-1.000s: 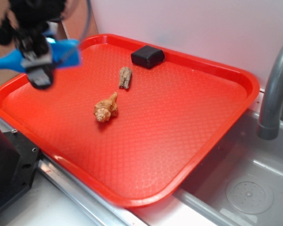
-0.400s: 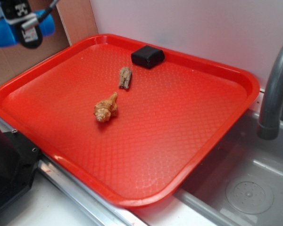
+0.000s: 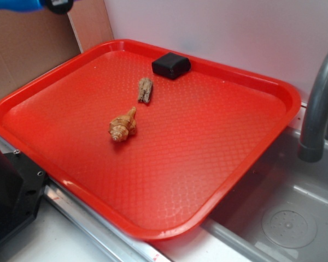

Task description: Grab the blue bottle.

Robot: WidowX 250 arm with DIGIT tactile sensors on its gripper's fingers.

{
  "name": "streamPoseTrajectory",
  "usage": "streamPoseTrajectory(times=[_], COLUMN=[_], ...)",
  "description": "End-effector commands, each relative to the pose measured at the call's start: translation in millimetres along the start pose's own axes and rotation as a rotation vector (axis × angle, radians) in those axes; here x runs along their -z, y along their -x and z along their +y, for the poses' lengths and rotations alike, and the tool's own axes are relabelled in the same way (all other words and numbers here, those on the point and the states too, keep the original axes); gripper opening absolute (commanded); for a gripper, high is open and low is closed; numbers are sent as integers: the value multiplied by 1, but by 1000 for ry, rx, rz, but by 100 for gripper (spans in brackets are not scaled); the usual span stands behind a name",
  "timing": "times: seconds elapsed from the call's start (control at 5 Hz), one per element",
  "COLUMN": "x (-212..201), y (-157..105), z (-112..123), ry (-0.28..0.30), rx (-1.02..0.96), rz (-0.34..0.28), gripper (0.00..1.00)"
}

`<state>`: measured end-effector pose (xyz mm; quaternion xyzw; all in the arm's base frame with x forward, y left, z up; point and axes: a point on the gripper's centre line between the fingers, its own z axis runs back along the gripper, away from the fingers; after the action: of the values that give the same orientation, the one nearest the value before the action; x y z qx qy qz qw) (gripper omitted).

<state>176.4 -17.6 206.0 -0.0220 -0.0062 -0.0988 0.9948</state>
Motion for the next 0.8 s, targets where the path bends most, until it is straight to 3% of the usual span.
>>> streamPoseTrajectory(times=[0.0,0.6], x=[-22,-22], y=[14,12], z=[0,0], ry=[10,16], rx=[-10,-2], rz=[-70,-70], gripper=[0,0])
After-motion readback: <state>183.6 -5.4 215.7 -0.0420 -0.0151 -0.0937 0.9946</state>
